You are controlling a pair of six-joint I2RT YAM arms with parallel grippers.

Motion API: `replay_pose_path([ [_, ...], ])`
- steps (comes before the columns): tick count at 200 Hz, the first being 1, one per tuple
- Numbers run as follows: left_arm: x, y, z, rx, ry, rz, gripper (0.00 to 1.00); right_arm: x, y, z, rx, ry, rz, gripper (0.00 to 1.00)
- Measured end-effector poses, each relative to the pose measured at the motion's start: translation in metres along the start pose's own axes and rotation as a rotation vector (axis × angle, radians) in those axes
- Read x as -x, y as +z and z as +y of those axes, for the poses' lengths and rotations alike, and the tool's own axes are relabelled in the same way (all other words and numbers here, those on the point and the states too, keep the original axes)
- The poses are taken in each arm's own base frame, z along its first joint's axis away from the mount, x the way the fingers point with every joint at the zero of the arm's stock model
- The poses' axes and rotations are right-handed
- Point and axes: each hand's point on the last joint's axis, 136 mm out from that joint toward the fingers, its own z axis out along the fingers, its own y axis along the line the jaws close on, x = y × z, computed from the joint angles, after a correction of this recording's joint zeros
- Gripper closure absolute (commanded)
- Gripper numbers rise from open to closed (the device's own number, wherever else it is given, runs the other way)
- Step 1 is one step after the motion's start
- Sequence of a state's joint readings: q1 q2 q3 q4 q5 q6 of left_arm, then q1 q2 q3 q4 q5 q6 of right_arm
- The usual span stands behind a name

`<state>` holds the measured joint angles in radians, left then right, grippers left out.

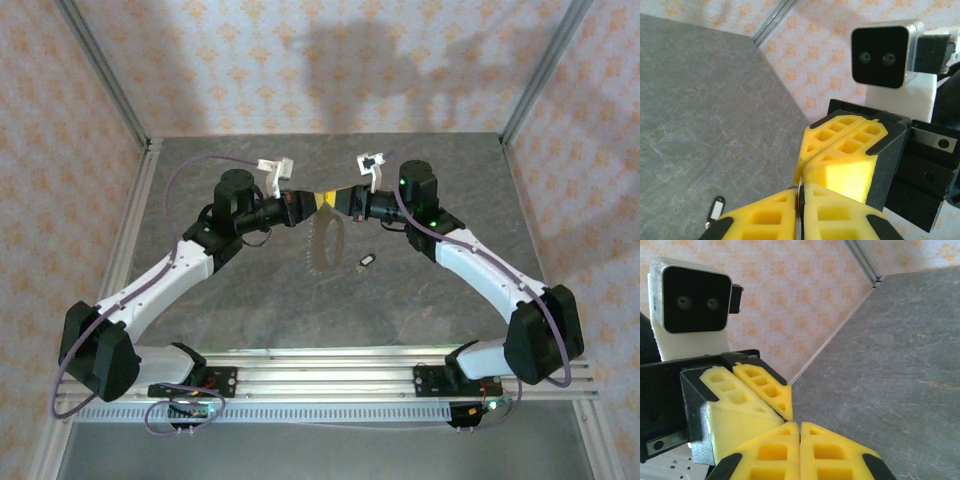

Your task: Put the keys on the keyring

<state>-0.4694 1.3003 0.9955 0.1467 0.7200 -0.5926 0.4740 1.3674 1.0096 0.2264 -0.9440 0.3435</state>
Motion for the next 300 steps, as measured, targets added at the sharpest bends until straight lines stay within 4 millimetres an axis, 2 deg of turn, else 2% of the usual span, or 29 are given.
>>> replay_pose_path([
  [43,-0.011,0.012,0.020,0.048,-0.005,0.032,1.00,-0.013,0.005,-0.023,-0.045,0.052,0.008,1.00],
  [51,-0.012,0.013,0.024,0.058,0.000,0.035,1.00,-0.014,0.006,-0.027,-0.055,0.058,0.006,0.87],
  [60,-0.013,0.015,0.028,0.068,0.007,0.038,1.00,-0.015,0.007,-0.031,-0.063,0.069,0.006,0.68],
  [68,-0.015,0.017,0.029,0.072,0.018,0.043,1.00,-0.015,0.008,-0.034,-0.075,0.083,0.002,0.57],
  [77,-0.016,0.018,0.030,0.076,0.035,0.043,1.00,-0.015,0.005,-0.042,-0.101,0.108,-0.009,0.48],
  [86,-0.017,0.019,0.028,0.073,0.055,0.045,1.00,-0.013,0.000,-0.053,-0.123,0.124,-0.030,0.45],
  [116,-0.026,0.022,0.030,0.084,0.103,0.067,1.00,0.003,-0.029,-0.089,-0.211,0.202,-0.137,0.44],
  [139,-0.027,0.023,0.034,0.099,0.133,0.069,1.00,0.011,-0.041,-0.097,-0.235,0.216,-0.179,0.44],
  [180,-0.031,0.027,0.057,0.189,0.183,0.082,1.00,0.008,-0.039,-0.098,-0.223,0.235,-0.185,0.44],
  [200,-0.029,0.026,0.062,0.219,0.215,0.073,1.00,0.002,-0.030,-0.103,-0.211,0.261,-0.173,0.45],
  [222,-0.021,0.026,0.063,0.229,0.250,0.043,1.00,-0.019,-0.009,-0.103,-0.192,0.297,-0.110,0.46],
  [244,-0.011,0.026,0.060,0.231,0.283,0.000,1.00,-0.047,0.017,-0.089,-0.143,0.312,-0.017,0.51],
  [258,-0.010,0.026,0.063,0.246,0.291,-0.007,1.00,-0.058,0.026,-0.081,-0.119,0.312,0.018,0.51],
  [276,-0.008,0.025,0.063,0.250,0.300,-0.019,1.00,-0.055,0.022,-0.081,-0.123,0.307,0.011,0.51],
  [300,-0.003,0.021,0.059,0.246,0.327,-0.042,1.00,-0.038,-0.004,-0.091,-0.162,0.303,-0.064,0.51],
])
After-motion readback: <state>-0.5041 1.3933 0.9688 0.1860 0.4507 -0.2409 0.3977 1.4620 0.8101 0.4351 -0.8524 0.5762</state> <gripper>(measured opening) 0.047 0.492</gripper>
